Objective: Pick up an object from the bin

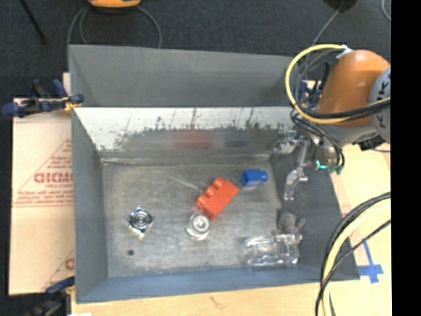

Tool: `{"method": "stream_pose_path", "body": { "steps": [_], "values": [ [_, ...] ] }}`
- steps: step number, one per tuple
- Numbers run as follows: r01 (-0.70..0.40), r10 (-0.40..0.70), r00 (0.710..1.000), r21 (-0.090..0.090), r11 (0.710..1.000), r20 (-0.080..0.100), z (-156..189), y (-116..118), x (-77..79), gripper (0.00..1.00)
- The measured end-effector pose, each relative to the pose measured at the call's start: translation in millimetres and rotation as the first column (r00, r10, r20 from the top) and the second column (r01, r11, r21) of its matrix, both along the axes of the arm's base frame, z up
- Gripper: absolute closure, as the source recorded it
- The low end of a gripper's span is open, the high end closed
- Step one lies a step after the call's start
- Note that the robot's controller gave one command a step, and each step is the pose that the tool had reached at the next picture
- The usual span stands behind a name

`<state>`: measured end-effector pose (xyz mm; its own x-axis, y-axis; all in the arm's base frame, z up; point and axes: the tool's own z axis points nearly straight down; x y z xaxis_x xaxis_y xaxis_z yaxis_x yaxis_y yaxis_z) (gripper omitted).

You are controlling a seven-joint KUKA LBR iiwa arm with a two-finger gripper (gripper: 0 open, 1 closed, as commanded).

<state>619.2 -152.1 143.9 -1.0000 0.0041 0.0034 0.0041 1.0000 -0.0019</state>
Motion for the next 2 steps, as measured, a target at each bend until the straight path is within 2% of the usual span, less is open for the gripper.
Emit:
{"method": "stream_pose_path", "body": {
  "steps": [1,2],
  "values": [
    [0.139,-0.139,0.99,0.004,0.99,0.014,-72,23,12.9,0.0],
    [0.175,-0.175,0.984,0.004,0.984,0.007,-41,42,1.6,0.0]
  ]
}}
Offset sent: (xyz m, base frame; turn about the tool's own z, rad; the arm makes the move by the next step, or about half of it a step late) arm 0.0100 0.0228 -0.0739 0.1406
